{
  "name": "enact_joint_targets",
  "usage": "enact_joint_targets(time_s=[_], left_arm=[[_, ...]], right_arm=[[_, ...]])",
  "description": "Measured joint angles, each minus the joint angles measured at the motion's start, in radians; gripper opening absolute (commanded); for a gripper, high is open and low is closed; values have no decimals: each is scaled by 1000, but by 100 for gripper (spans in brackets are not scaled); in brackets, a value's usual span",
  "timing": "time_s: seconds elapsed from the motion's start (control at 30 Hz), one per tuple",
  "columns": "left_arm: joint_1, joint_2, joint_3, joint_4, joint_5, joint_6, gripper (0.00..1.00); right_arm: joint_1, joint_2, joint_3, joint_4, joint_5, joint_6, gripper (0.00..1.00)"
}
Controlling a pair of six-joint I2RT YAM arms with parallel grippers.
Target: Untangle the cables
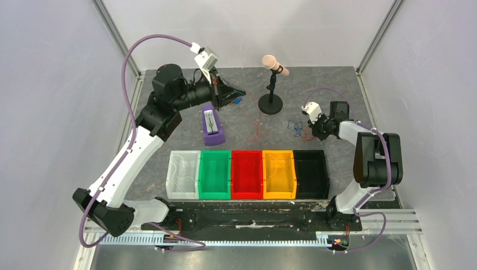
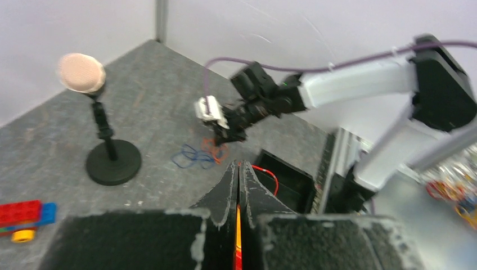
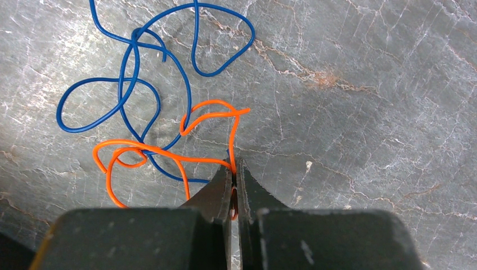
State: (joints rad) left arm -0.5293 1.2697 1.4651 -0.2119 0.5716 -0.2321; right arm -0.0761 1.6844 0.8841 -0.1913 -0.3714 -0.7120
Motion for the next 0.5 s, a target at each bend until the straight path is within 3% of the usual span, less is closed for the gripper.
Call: enact_joint_targets(time_s=[0.3,0.5], left_arm=[[-1,-113,-153,-101,253,53,2],[-11,-138,-254,-197,264,92,2]], right_arm=[[0,0,-1,1,0,-1,0],[0,0,-1,1,0,1,0]])
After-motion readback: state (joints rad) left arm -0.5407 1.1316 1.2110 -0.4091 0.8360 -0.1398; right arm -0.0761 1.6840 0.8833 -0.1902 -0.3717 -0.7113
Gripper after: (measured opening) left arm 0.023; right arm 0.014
